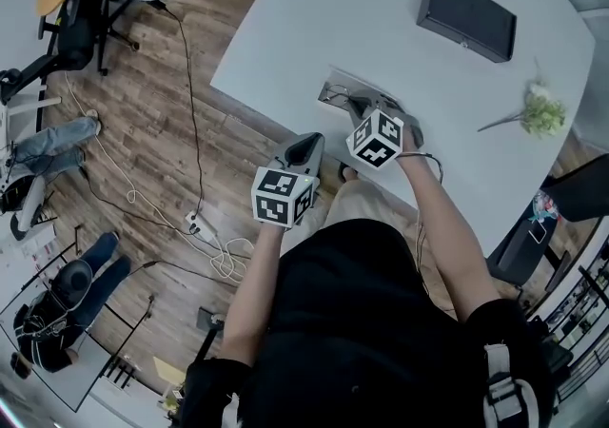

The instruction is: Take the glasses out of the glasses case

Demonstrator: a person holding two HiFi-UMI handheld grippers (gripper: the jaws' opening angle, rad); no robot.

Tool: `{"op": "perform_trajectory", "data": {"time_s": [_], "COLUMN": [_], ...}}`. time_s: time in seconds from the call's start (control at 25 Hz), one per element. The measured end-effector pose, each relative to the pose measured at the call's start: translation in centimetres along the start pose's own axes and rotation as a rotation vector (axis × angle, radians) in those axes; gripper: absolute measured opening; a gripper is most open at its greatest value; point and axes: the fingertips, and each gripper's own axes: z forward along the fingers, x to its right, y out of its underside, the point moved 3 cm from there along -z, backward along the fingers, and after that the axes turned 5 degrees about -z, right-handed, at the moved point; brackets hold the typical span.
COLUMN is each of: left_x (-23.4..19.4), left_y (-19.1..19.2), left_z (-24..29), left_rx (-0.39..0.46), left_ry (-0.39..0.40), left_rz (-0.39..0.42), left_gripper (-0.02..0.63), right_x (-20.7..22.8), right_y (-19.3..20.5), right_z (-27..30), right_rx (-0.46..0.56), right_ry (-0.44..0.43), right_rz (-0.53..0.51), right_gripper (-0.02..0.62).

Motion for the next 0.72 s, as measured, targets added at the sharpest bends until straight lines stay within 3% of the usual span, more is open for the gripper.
{"op": "perform_trajectory", "data": {"time_s": [0.72], "left_x": [-1.2], "left_y": [-2.1], "left_z": [-4.1], "left_rx": [0.024], "left_ry": [0.115], "left_rz": [0.113], "left_gripper": [0.025], "right_x": [-0.4], "right_y": [-3.2], "right_z": [-4.3], "right_rx": [0.0], "right_ry": [0.244], "right_rz": [0.006], "right_gripper": [0.025]}}
